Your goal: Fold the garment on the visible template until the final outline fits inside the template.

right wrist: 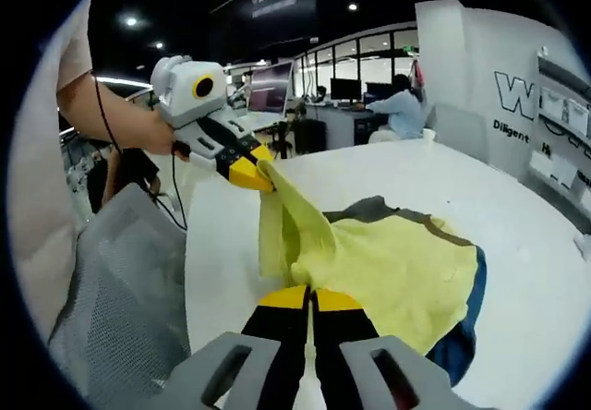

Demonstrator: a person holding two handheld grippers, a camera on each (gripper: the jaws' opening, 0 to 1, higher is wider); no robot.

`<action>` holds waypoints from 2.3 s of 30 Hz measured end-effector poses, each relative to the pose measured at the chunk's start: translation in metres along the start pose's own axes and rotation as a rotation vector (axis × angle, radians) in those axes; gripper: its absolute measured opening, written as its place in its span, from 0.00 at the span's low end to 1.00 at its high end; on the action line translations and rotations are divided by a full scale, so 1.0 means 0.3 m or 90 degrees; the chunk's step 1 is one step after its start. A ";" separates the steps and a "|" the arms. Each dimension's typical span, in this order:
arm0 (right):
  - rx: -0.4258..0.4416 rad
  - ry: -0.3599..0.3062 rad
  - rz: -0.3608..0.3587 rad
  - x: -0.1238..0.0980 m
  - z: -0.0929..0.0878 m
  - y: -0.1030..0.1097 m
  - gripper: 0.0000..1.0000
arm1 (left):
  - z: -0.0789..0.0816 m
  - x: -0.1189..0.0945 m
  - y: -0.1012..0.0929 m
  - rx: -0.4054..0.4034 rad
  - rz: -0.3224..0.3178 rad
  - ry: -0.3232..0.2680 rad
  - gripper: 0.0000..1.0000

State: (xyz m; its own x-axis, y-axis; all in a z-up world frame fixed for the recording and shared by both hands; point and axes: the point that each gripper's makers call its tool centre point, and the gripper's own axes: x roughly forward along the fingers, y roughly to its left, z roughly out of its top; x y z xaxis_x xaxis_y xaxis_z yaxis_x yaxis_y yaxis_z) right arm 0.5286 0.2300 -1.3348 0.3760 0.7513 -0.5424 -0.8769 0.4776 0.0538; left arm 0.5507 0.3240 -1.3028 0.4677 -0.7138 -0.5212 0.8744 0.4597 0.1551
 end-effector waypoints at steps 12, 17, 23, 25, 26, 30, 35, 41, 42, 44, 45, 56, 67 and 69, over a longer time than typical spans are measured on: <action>0.001 0.107 -0.052 0.091 -0.252 0.049 0.14 | -0.086 -0.007 0.018 -0.018 0.023 0.037 0.01; 0.031 0.119 -0.069 0.118 -0.290 0.066 0.19 | -0.076 -0.006 0.013 -0.020 0.023 0.032 0.01; 0.079 0.123 -0.131 0.114 -0.287 0.054 0.17 | -0.054 -0.009 0.016 -0.020 0.025 0.026 0.01; 0.085 0.130 -0.138 0.100 -0.294 0.055 0.16 | -0.050 -0.011 0.025 -0.024 0.028 0.023 0.01; 0.092 0.133 -0.140 0.097 -0.302 0.060 0.16 | -0.051 -0.010 0.027 -0.024 0.029 0.024 0.01; 0.091 0.150 -0.123 0.110 -0.328 0.097 0.11 | -0.052 -0.012 0.032 -0.029 0.033 0.024 0.01; 0.046 0.152 -0.118 0.171 -0.306 0.100 0.15 | -0.052 -0.006 0.026 -0.031 0.031 0.025 0.01; 0.004 0.171 -0.130 0.200 -0.321 0.074 0.09 | -0.049 -0.003 0.021 -0.032 0.029 0.025 0.01; 0.005 0.174 -0.130 0.194 -0.321 0.075 0.08 | -0.050 -0.004 0.022 -0.032 0.029 0.025 0.01; -0.003 0.181 -0.135 0.187 -0.325 0.070 0.05 | -0.050 -0.004 0.023 -0.033 0.029 0.025 0.01; -0.011 0.183 -0.138 0.177 -0.329 0.066 0.02 | -0.051 -0.004 0.024 -0.034 0.029 0.026 0.01; 0.020 0.139 -0.188 0.001 -0.311 0.031 0.00 | -0.084 0.010 -0.088 -0.023 -0.047 0.028 0.01; 0.022 0.135 -0.229 -0.152 -0.385 -0.038 0.00 | -0.112 0.048 -0.308 -0.030 -0.180 0.021 0.02; 0.025 0.137 -0.234 -0.173 -0.399 -0.051 0.00 | -0.120 0.055 -0.327 -0.036 -0.187 0.023 0.02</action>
State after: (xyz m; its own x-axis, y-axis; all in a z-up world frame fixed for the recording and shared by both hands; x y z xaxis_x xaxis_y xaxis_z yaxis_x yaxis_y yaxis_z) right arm 0.4867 0.1293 -1.4078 0.5870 0.4171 -0.6939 -0.6826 0.7159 -0.1471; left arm 0.4680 0.2862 -1.3567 0.1895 -0.8023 -0.5661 0.9627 0.2652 -0.0536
